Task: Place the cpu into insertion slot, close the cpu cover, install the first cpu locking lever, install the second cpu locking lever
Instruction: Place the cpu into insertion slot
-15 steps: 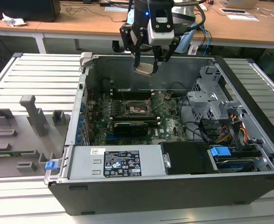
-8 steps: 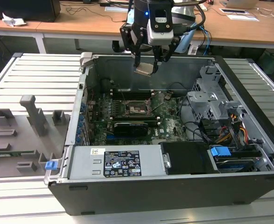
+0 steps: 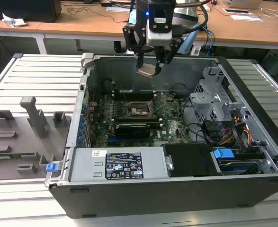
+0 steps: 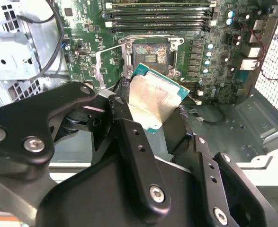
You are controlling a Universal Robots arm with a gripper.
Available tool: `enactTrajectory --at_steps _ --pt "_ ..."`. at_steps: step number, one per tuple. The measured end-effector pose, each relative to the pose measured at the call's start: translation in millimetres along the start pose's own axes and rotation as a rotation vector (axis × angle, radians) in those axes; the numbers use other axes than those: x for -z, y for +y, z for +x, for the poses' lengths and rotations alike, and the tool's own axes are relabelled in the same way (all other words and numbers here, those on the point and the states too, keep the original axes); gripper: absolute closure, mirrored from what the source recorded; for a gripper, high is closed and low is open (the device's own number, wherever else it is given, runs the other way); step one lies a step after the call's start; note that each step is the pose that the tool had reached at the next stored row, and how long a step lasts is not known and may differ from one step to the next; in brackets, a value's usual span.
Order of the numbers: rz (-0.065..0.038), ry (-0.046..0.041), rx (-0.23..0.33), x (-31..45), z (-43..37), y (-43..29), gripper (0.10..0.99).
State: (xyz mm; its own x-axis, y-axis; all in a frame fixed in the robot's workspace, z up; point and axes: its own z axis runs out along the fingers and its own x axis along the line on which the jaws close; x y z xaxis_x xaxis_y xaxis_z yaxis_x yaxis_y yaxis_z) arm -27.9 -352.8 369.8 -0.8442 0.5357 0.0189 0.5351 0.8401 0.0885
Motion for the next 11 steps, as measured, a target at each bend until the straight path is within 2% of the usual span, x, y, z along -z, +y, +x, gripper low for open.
enactTrajectory --at_steps 11 --pt "-0.002 -0.0080 -0.090 -0.2 0.0 0.0 0.561"
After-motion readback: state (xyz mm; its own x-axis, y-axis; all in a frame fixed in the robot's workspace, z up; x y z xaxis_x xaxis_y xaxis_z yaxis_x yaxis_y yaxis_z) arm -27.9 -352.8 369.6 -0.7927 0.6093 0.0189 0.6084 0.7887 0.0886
